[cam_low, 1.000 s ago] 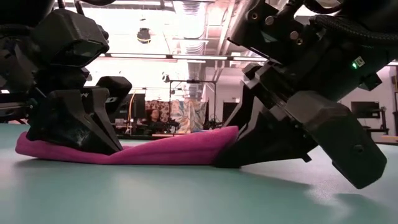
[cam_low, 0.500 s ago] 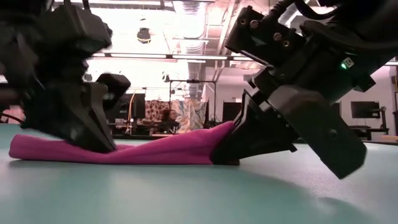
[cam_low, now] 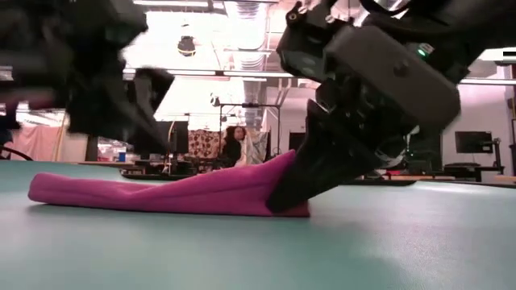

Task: Roll towel into tight, uniform cylinder
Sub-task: Roll the pink towel

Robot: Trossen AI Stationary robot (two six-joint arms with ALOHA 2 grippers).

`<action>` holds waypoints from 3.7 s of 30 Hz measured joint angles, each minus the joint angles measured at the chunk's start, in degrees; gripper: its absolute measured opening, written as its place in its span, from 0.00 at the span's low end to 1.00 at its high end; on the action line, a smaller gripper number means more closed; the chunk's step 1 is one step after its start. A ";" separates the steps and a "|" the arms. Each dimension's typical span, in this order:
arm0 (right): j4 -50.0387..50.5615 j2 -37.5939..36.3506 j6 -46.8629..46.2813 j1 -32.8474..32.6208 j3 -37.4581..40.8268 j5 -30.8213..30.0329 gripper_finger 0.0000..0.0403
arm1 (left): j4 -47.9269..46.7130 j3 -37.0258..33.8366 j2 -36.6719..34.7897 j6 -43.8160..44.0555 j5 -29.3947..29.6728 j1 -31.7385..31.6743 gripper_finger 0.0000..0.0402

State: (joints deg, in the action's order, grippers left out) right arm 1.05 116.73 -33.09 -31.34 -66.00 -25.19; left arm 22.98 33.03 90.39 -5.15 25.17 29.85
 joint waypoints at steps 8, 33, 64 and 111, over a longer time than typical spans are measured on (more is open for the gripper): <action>3.54 -3.77 -11.26 1.40 0.17 6.02 0.08 | 0.88 -1.25 5.12 -2.53 -1.56 -2.95 0.00; 10.34 -11.44 -34.43 4.38 0.15 8.94 0.08 | -0.10 -2.40 6.23 1.55 -14.24 -5.10 0.00; 15.33 -7.83 -34.49 14.14 0.01 15.75 0.08 | 0.27 -2.42 6.25 0.89 -18.47 -3.09 0.00; 16.47 -1.47 -24.03 18.85 -7.06 19.34 0.08 | -17.50 1.62 -6.16 6.43 -5.19 5.43 0.00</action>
State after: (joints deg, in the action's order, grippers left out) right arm 17.52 115.26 -57.12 -12.49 -73.06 -5.85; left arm 5.48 34.65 84.23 1.28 19.97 35.28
